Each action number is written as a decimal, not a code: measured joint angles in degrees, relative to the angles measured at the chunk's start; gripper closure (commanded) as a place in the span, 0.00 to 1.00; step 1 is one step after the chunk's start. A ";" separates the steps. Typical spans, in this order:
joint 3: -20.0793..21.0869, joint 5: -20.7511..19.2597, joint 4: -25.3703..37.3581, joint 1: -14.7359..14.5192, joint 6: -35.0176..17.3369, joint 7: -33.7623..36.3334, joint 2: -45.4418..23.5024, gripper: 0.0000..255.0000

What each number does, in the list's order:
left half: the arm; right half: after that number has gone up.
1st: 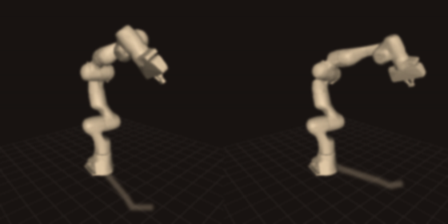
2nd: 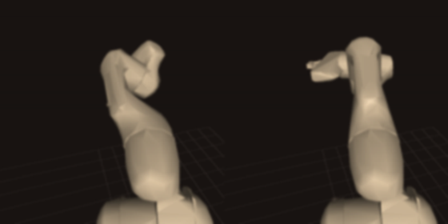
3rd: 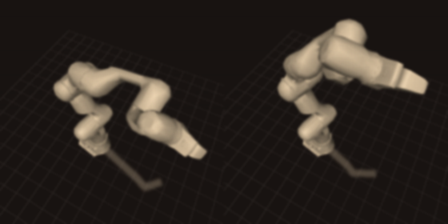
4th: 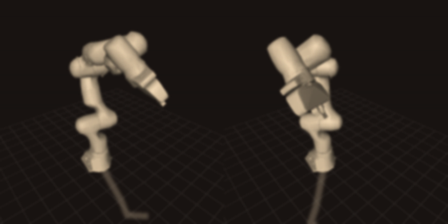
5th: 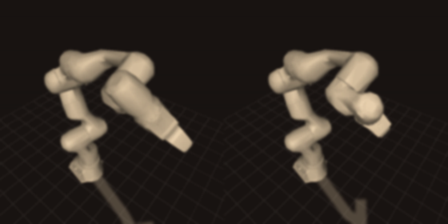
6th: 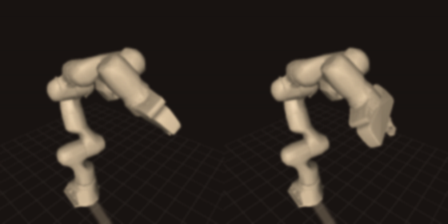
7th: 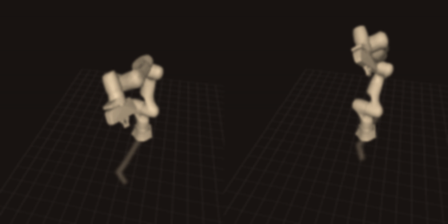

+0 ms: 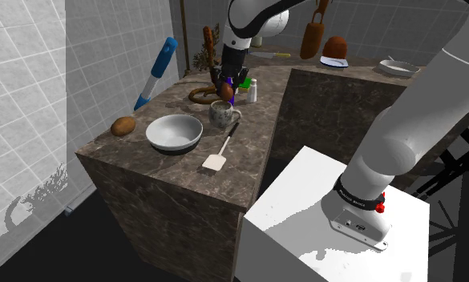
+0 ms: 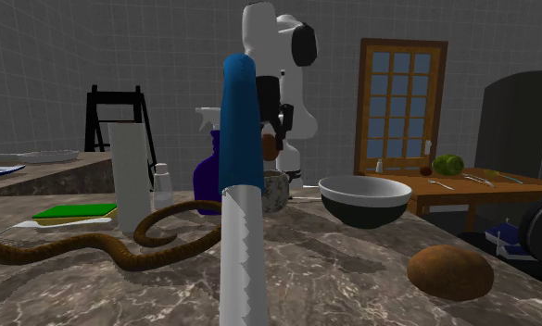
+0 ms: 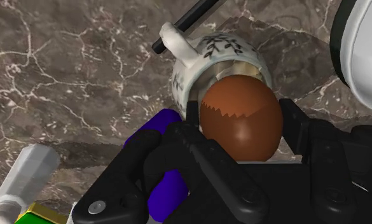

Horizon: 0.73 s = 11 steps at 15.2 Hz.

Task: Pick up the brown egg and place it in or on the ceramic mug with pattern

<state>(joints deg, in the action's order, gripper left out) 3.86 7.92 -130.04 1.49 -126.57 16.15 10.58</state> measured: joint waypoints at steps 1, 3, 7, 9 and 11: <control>0.02 0.04 -0.38 -0.02 -0.64 -0.06 -0.27 1.00; 0.09 0.13 -1.05 -0.07 -2.02 -0.14 -0.98 1.00; 0.09 0.17 -1.38 -0.08 -2.48 -0.21 -1.09 1.00; 0.09 0.17 -1.39 -0.08 -2.51 -0.21 -1.09 1.00; 0.09 0.17 -1.40 -0.08 -2.52 -0.22 -1.09 0.00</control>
<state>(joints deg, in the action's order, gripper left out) 3.94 8.09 -131.44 1.42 -129.10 15.93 9.48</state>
